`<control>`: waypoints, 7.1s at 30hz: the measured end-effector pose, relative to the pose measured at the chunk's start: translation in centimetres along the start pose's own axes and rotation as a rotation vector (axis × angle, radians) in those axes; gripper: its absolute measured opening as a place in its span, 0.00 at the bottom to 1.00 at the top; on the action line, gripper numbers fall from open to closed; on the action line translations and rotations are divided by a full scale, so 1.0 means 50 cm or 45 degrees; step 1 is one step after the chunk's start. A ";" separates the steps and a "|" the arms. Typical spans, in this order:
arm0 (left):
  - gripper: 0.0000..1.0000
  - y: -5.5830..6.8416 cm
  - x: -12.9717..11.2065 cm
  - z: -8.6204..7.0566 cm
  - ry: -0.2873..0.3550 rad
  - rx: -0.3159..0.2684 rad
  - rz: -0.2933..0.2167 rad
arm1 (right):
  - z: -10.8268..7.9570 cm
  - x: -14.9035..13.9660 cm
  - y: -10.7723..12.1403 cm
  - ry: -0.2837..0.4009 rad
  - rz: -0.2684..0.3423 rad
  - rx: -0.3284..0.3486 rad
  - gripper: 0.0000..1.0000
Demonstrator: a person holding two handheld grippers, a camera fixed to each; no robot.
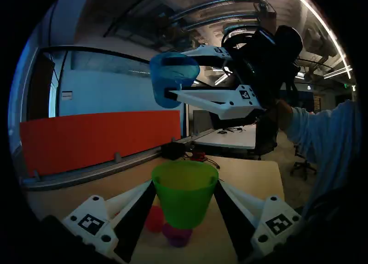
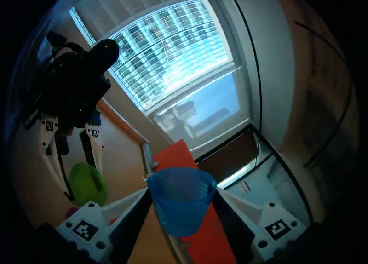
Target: Pour water
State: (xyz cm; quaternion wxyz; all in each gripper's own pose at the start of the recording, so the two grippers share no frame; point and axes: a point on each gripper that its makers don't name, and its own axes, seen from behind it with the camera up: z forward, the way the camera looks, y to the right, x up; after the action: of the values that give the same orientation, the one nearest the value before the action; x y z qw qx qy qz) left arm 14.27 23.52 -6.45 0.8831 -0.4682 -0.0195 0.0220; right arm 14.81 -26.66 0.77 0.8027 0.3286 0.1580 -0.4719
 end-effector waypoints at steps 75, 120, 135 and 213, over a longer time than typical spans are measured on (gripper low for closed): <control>0.85 0.016 0.017 0.001 0.010 -0.026 0.020 | 0.005 0.026 0.085 -0.017 -0.581 -0.139 0.89; 0.85 0.008 0.019 0.009 0.024 -0.032 0.004 | -0.001 0.074 0.073 0.006 -0.755 -0.170 0.89; 0.85 0.004 0.031 0.003 0.034 -0.022 0.024 | -0.006 0.047 0.065 0.026 -0.061 -0.125 0.89; 0.85 -0.184 0.057 -0.168 -0.001 0.343 0.077 | -0.212 -0.187 -0.035 -0.054 1.250 -0.128 0.89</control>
State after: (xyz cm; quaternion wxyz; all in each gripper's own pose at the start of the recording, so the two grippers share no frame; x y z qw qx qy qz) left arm 17.78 11.59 -3.51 0.9369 -0.3458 -0.0024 0.0512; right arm 9.17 -13.96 -2.43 0.9482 0.3153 -0.0092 -0.0362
